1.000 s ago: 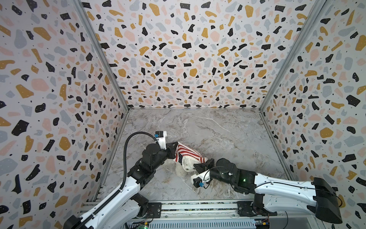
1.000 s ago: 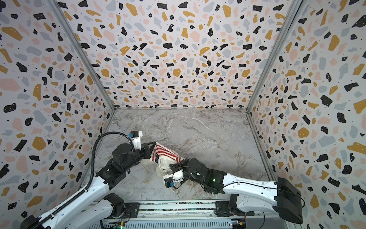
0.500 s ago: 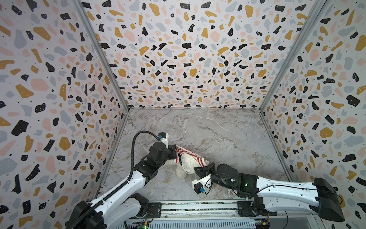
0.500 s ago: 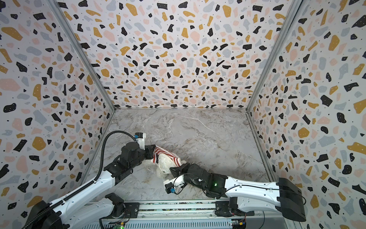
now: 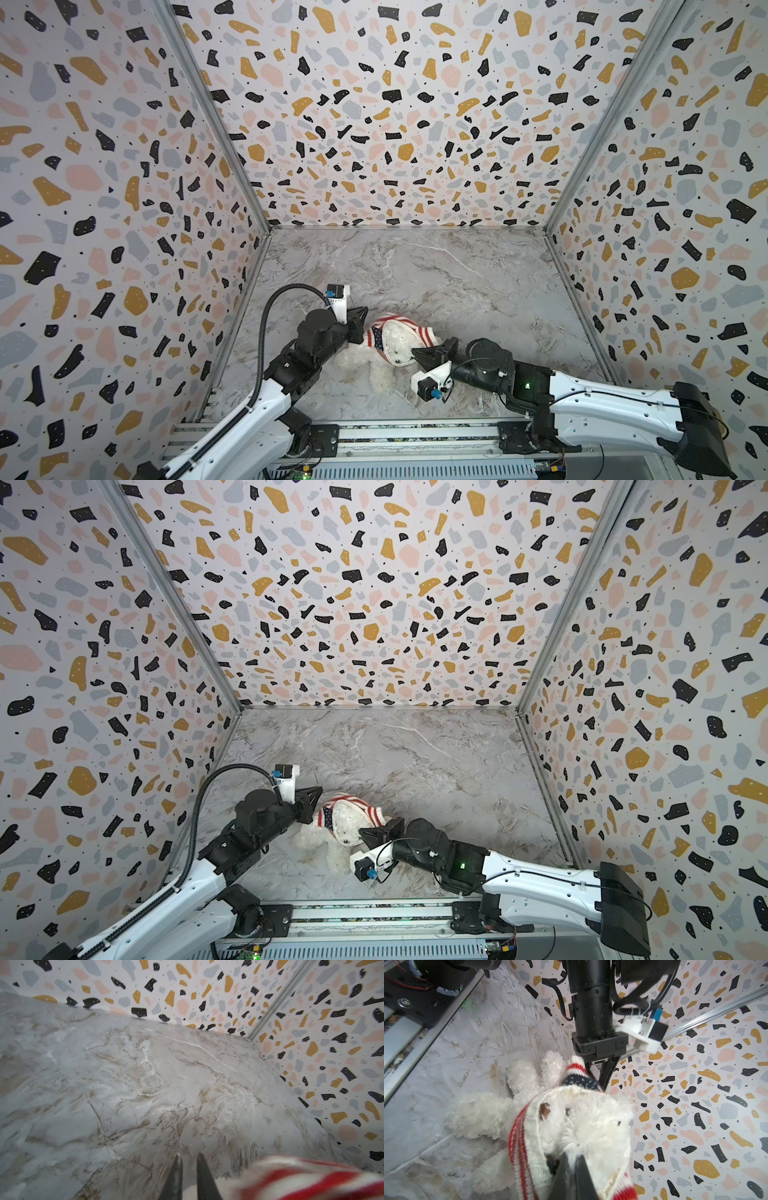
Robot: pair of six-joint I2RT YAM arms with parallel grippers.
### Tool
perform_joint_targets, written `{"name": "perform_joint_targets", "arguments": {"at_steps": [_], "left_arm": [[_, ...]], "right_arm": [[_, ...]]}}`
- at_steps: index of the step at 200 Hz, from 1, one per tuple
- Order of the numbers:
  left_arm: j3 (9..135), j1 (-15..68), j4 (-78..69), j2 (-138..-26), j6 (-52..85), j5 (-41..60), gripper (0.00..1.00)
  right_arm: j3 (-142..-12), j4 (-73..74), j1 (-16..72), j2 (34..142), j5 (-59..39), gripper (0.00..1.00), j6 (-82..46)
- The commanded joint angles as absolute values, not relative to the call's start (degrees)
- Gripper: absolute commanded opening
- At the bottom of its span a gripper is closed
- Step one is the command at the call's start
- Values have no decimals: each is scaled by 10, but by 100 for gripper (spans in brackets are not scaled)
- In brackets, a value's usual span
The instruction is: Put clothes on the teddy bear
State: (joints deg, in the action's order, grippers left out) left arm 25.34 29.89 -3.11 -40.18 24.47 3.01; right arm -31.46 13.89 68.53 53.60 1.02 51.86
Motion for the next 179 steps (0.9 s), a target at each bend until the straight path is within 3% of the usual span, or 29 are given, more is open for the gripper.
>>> {"name": "perform_joint_targets", "arguments": {"at_steps": [1,35,59,86,110,150,179], "left_arm": [[246,297,-81,-351,215,59,30],[258,300,-99,-328,205,69,37],[273,301,-169,-333,224,151,42],[302,301,-212,-391,249,243,39],[368,302,-175,-471,244,330,40],[484,303,-1,-551,152,341,50],[560,304,129,-604,93,336,34]], "right_arm": [[-354,114,654,527,-38,0,503],[-382,76,578,522,-121,0,521],[-405,47,533,523,-165,0,534],[-419,51,504,528,-193,0,555],[-430,51,487,542,-193,0,582],[-418,91,459,544,-231,0,609],[-427,99,444,558,-254,0,623]]}}
